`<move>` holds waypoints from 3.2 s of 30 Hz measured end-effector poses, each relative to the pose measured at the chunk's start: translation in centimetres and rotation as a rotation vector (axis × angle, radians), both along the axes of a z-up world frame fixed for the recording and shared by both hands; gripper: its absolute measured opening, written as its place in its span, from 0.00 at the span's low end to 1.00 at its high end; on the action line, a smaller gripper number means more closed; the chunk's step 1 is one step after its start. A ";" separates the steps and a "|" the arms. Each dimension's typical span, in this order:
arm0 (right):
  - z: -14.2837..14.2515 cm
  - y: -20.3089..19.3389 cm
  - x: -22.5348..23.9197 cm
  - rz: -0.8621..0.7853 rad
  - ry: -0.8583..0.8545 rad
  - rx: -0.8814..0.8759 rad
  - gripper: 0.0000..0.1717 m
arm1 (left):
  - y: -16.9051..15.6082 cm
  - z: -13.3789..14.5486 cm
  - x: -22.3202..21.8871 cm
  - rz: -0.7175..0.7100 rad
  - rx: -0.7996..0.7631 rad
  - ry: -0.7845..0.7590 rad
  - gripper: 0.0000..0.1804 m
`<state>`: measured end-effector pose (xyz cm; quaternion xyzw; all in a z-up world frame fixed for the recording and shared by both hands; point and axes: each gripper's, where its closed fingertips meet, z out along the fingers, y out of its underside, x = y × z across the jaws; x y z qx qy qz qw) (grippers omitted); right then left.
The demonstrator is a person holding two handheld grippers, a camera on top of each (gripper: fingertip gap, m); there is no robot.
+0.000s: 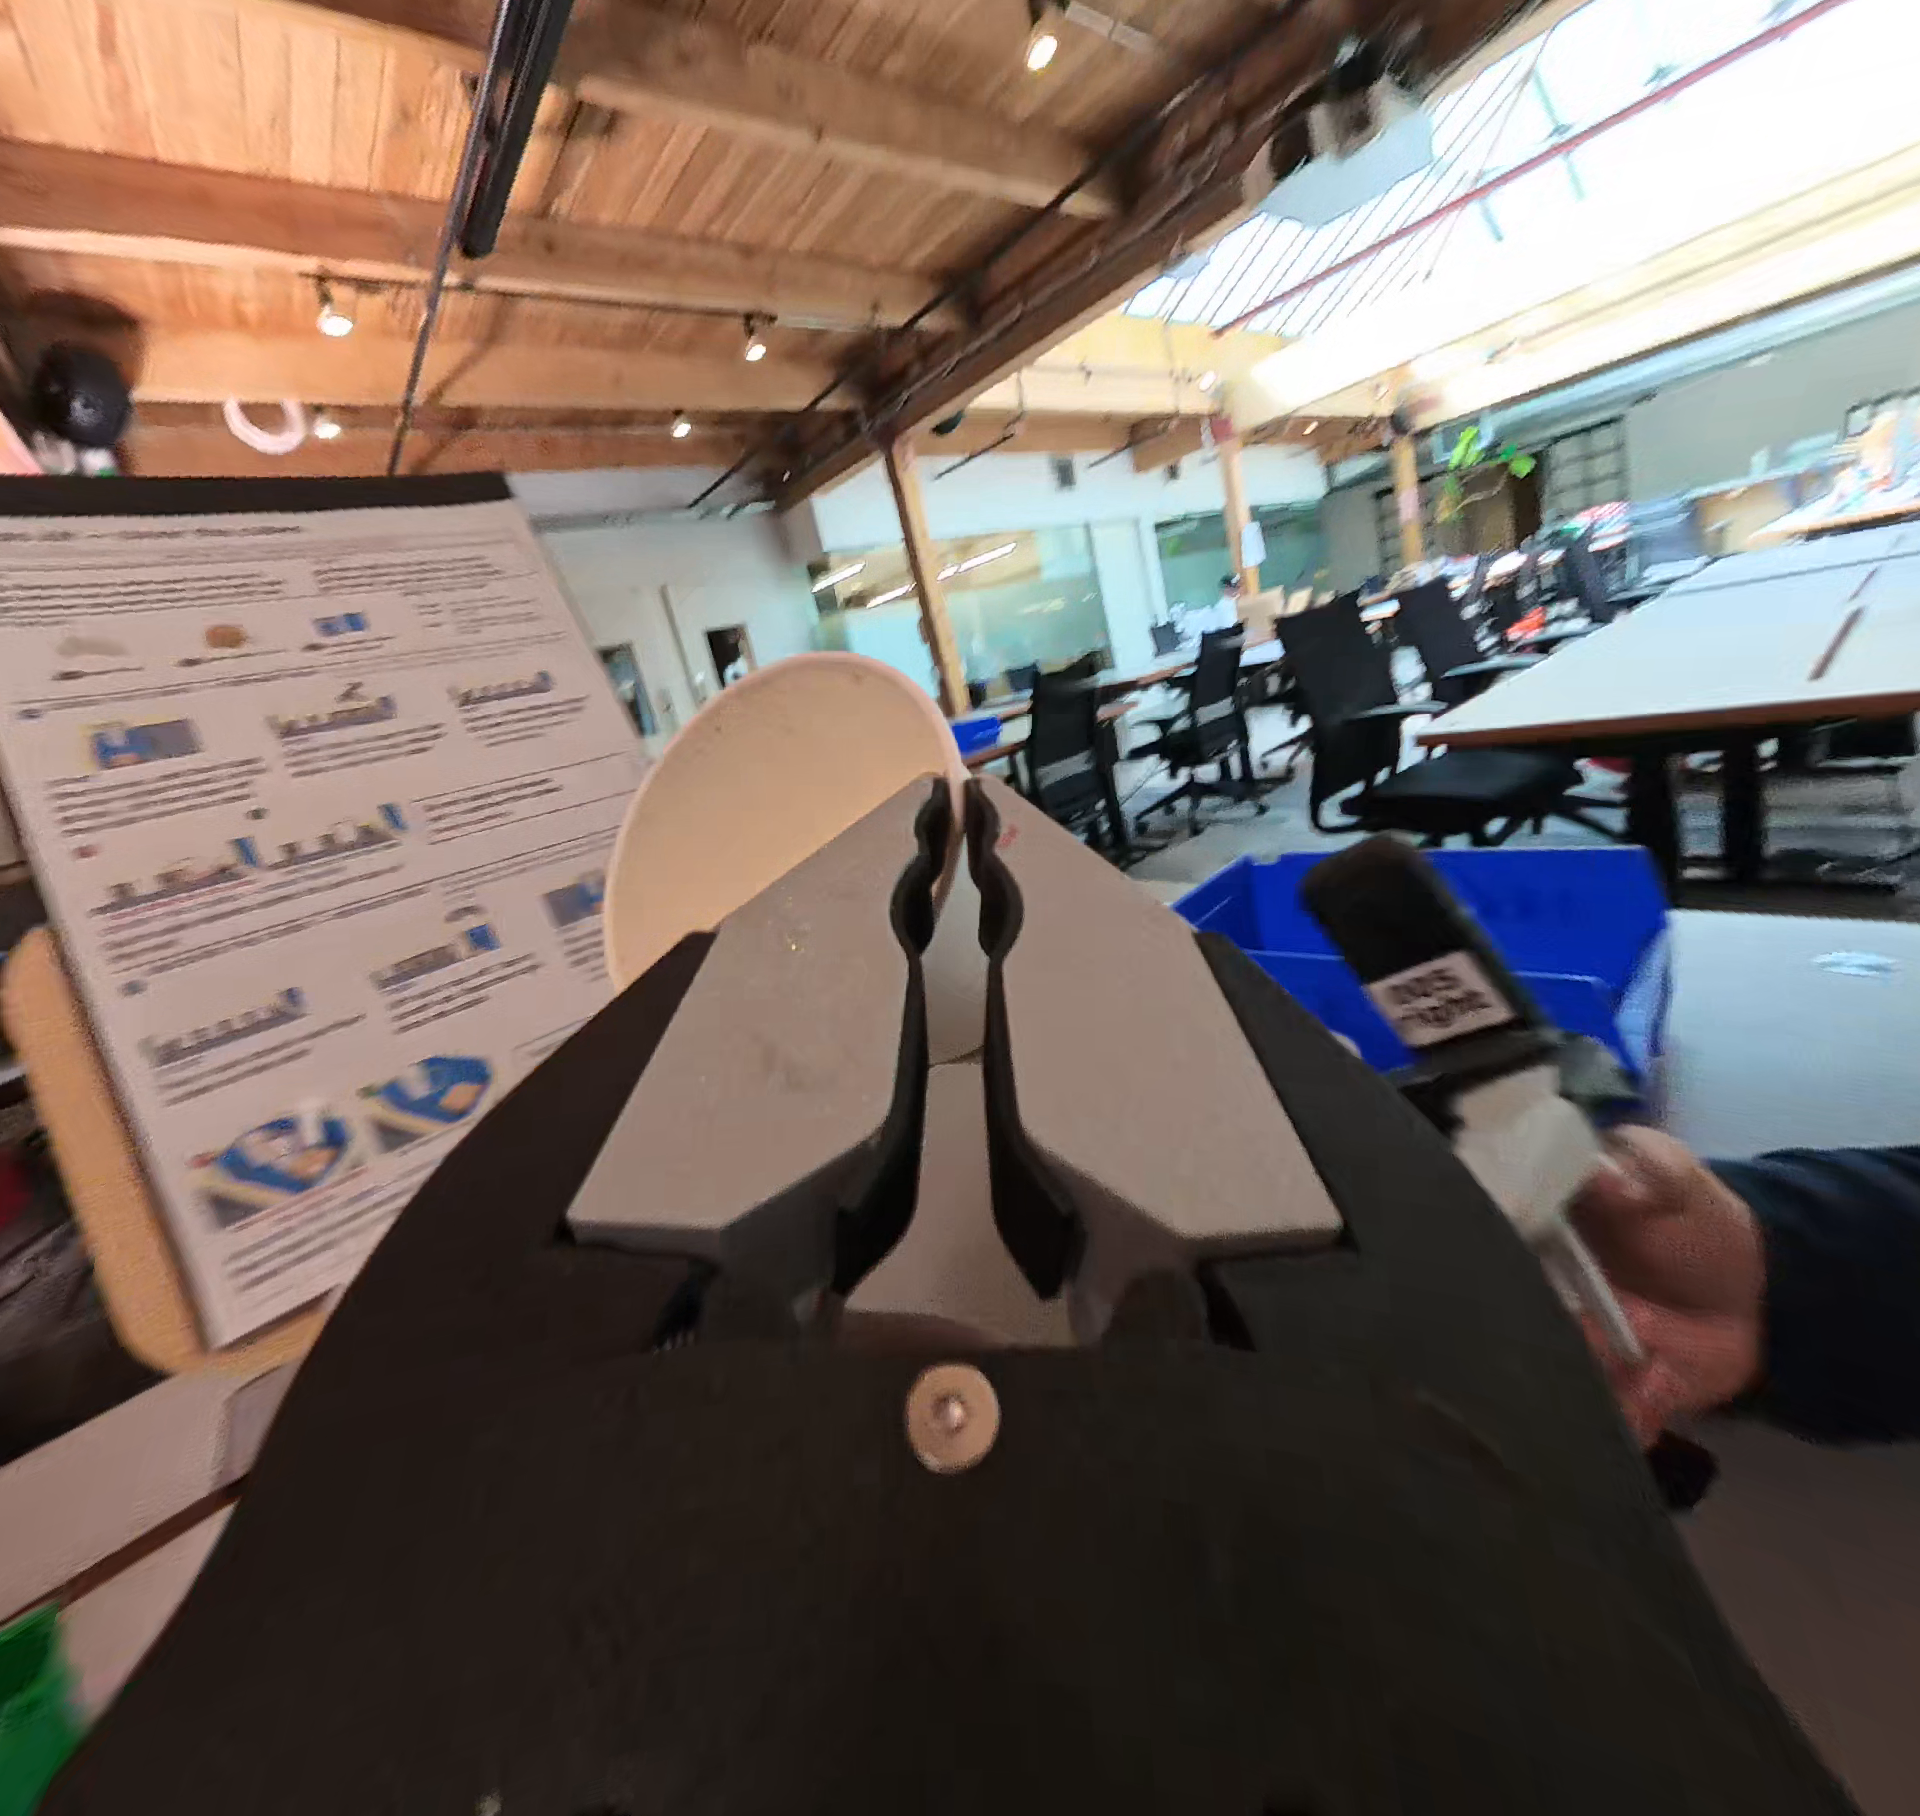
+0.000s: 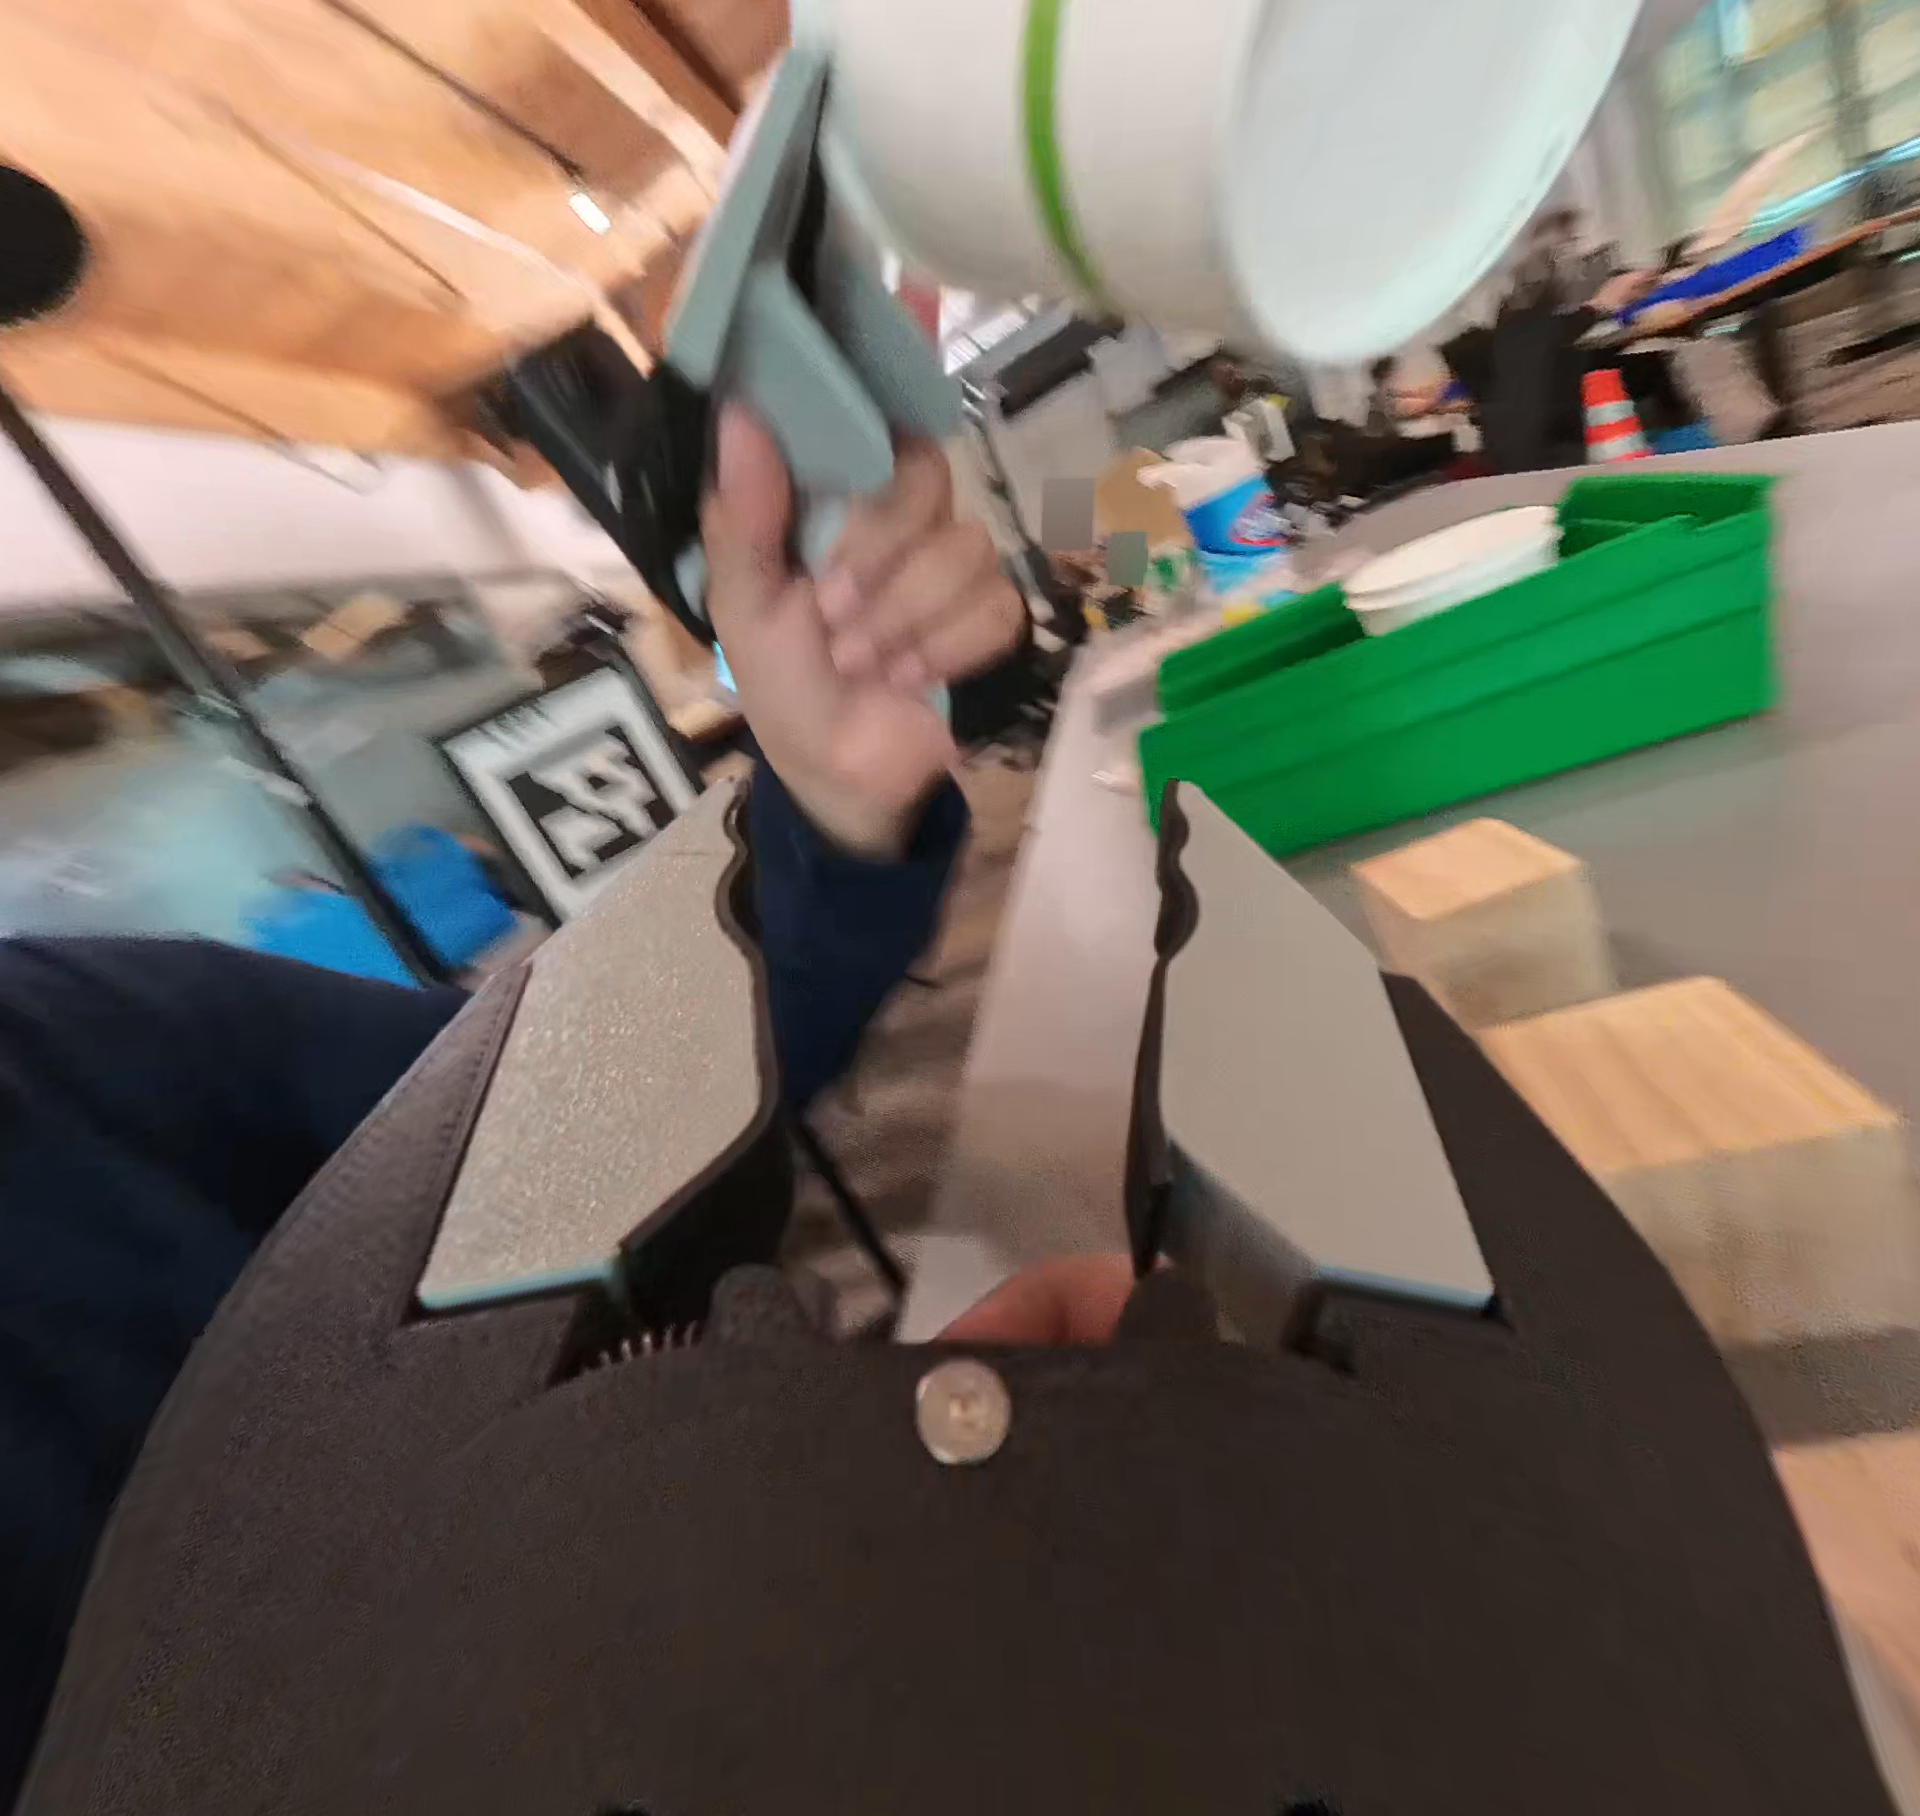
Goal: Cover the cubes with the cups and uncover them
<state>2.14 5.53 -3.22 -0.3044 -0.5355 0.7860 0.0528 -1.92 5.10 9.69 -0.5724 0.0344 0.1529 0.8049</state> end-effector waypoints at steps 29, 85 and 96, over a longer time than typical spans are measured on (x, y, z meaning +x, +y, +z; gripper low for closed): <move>2.6 5.2 -0.9 -0.110 0.024 -0.107 0.46 | 5.3 -19.7 6.3 -0.116 -0.520 0.149 0.00; -2.4 9.6 -3.0 -0.864 0.164 0.539 0.40 | 1.3 -18.7 -2.4 0.247 -0.278 -0.083 0.00; -2.2 9.0 -2.8 -0.838 0.168 0.530 0.37 | -0.3 -19.4 -1.8 0.278 -0.322 -0.163 0.00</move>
